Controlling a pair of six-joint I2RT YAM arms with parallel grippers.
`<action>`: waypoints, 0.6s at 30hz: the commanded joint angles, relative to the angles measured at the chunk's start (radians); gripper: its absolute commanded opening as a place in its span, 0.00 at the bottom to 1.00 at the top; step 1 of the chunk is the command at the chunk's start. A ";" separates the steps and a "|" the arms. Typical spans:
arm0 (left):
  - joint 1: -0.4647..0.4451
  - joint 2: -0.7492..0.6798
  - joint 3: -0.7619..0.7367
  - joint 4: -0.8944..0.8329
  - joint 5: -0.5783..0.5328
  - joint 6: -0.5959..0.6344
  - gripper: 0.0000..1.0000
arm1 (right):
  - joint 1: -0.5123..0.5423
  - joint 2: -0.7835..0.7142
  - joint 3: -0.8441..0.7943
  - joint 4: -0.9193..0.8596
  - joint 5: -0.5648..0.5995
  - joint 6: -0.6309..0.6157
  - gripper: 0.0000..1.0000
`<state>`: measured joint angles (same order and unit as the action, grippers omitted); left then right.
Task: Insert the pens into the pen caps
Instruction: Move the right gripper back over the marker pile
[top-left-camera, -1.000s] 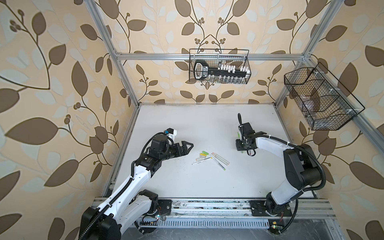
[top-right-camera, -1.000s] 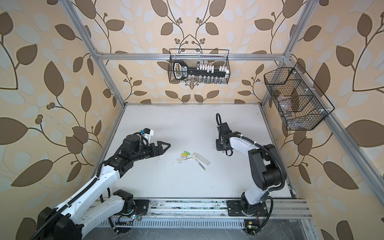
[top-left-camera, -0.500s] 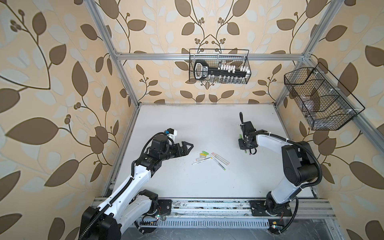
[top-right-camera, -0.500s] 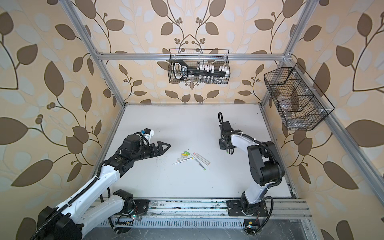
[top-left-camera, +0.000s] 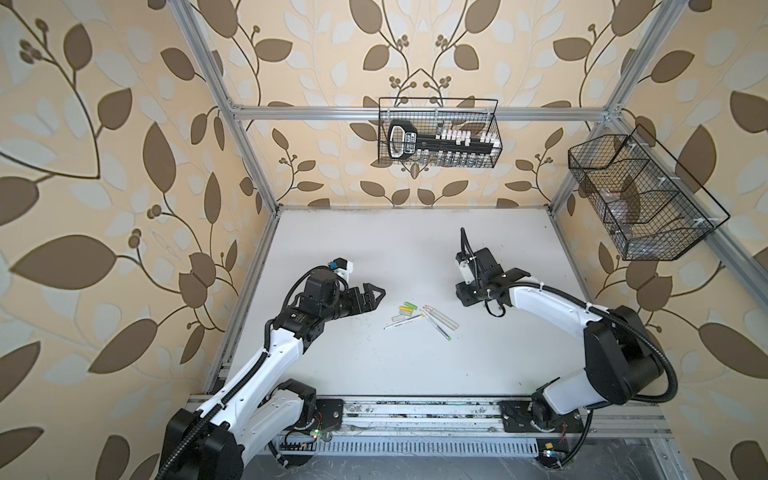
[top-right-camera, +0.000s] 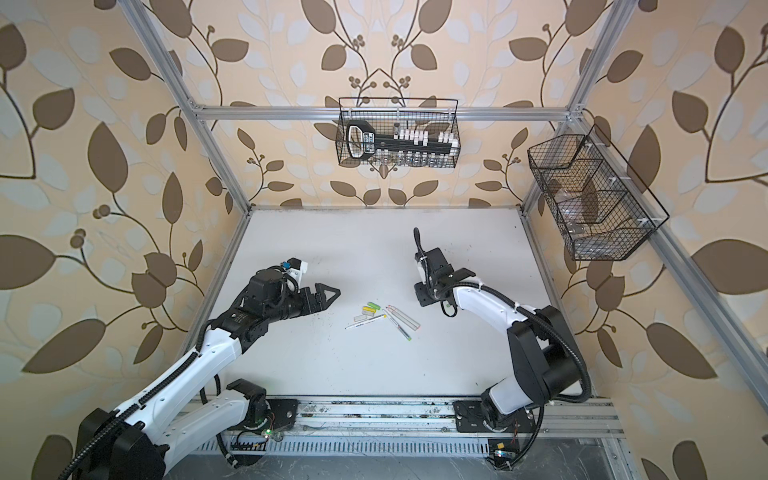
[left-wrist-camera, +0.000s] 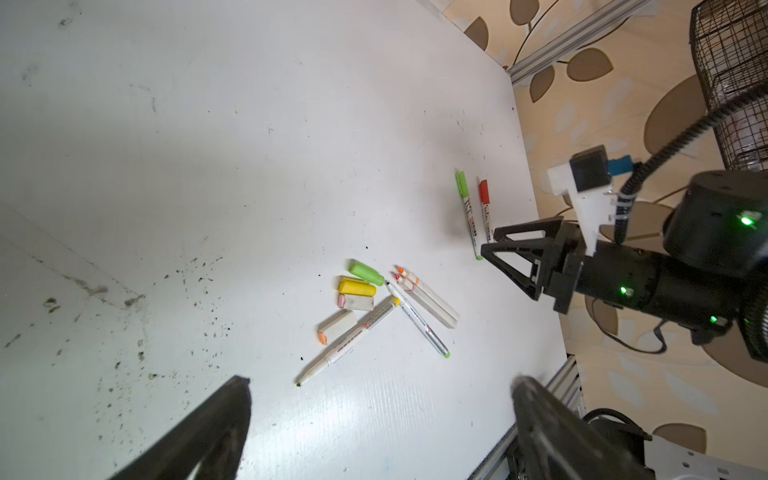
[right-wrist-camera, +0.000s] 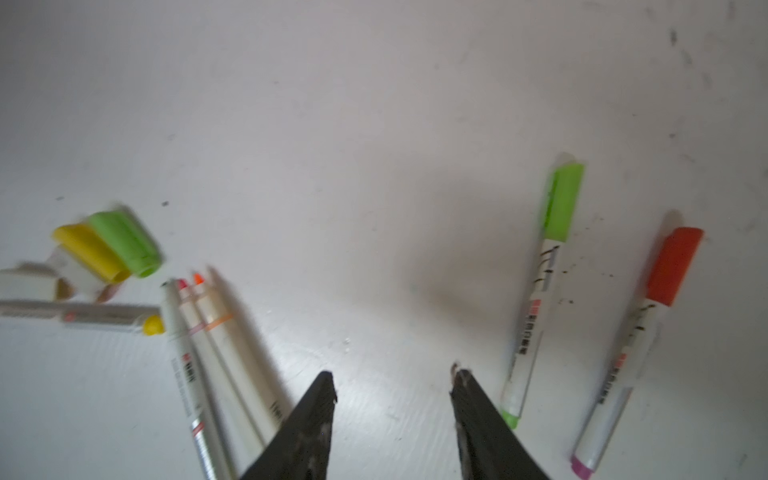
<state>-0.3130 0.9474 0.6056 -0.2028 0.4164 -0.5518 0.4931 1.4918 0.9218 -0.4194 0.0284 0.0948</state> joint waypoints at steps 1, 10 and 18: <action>0.000 0.011 0.040 -0.004 -0.014 0.018 0.99 | 0.055 -0.001 -0.043 0.030 -0.084 -0.038 0.48; 0.000 0.003 0.039 -0.010 -0.014 0.018 0.99 | 0.151 0.063 -0.038 0.061 -0.077 -0.031 0.36; 0.000 -0.004 0.034 -0.016 -0.016 0.021 0.99 | 0.163 0.100 -0.020 0.041 -0.063 -0.017 0.35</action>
<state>-0.3130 0.9585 0.6060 -0.2234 0.4103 -0.5518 0.6582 1.5635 0.8894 -0.3698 -0.0345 0.0853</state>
